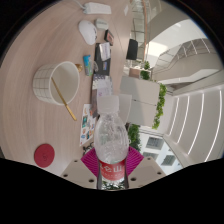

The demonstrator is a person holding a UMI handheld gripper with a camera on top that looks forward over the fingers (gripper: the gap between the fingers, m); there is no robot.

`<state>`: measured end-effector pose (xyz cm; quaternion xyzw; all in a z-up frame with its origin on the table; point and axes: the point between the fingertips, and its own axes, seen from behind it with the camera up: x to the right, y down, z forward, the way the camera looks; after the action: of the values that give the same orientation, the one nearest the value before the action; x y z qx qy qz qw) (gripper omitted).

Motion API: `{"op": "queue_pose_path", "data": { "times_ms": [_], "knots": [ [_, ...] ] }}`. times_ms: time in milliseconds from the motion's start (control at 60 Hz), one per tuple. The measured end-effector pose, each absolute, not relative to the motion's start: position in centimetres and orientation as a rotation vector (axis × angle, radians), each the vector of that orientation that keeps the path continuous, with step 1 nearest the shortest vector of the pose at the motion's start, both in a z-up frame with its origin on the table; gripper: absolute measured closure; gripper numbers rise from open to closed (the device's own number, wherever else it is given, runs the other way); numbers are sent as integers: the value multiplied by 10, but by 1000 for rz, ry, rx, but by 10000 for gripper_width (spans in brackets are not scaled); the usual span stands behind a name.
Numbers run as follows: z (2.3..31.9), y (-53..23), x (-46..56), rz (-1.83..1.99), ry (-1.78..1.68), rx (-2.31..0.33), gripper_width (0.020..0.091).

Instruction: Pour water

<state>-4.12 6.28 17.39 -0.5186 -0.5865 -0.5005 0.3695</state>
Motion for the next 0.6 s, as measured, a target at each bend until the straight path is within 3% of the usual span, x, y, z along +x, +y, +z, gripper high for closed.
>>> {"op": "queue_pose_path", "data": {
  "times_ms": [200, 217, 367, 500, 600],
  "knots": [
    [181, 81, -71, -1649, -1840, -931, 803],
    [191, 69, -69, -1658, -1870, -915, 803],
    [179, 83, -82, -1661, -1975, -865, 803],
    [188, 85, -87, -1504, -1812, -1046, 803],
    [207, 89, -84, -1072, -1320, -1445, 802]
  ]
}}
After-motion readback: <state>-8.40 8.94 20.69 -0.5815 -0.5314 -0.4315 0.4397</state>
